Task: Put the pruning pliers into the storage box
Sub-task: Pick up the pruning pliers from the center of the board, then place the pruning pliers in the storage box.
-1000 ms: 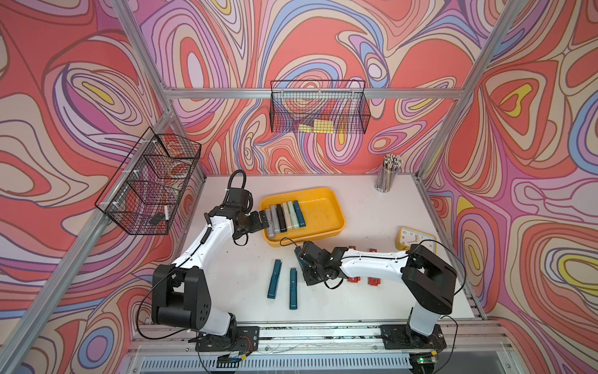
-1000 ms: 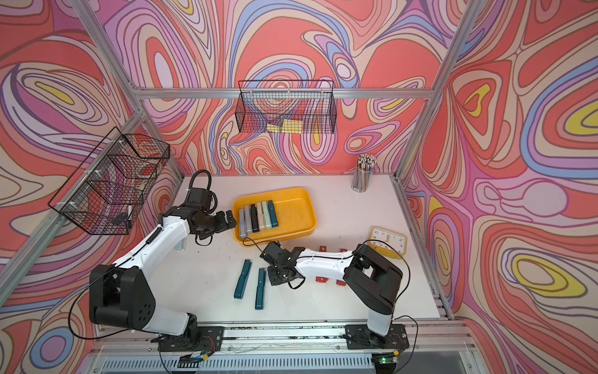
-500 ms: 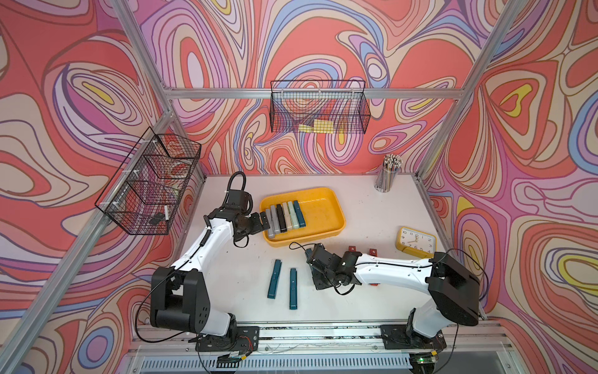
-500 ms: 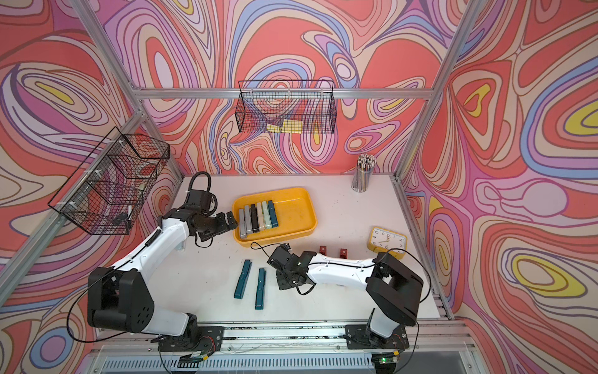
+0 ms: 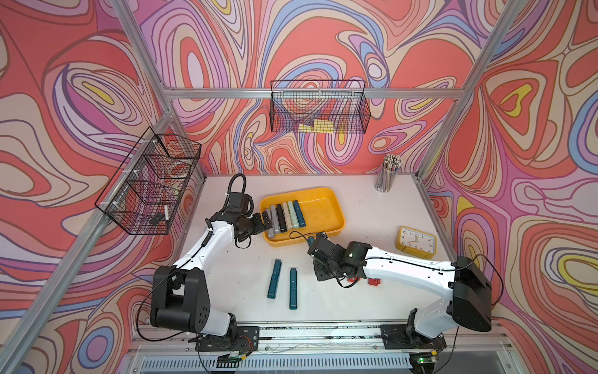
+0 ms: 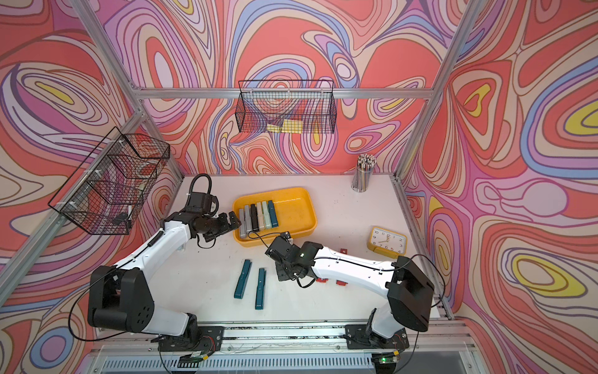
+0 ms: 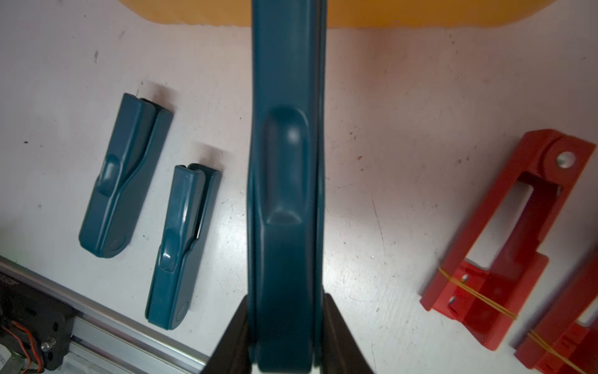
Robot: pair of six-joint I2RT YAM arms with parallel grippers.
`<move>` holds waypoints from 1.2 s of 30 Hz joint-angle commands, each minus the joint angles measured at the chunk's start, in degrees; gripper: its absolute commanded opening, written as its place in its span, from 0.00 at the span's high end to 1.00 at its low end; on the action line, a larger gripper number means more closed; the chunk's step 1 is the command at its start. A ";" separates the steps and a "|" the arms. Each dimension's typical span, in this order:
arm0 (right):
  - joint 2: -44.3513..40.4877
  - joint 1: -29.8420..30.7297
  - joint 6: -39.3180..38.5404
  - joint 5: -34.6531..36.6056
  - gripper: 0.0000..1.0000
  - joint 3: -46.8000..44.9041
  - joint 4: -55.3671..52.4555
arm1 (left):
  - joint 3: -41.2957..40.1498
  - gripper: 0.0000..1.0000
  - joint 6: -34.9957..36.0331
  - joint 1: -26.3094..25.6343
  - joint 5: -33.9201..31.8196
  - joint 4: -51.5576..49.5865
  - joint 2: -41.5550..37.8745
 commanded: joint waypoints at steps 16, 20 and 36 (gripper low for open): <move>6.45 -10.94 -12.58 -1.19 1.00 14.82 -2.00 | 0.31 0.01 -1.38 0.50 0.75 2.15 -0.19; 9.33 -15.62 -16.16 -3.18 1.00 18.42 -2.09 | 0.43 0.01 -1.58 0.50 1.20 3.07 0.84; 25.14 -24.03 -21.97 -8.65 1.00 28.67 2.82 | 3.38 0.01 -1.97 0.49 1.18 4.41 4.31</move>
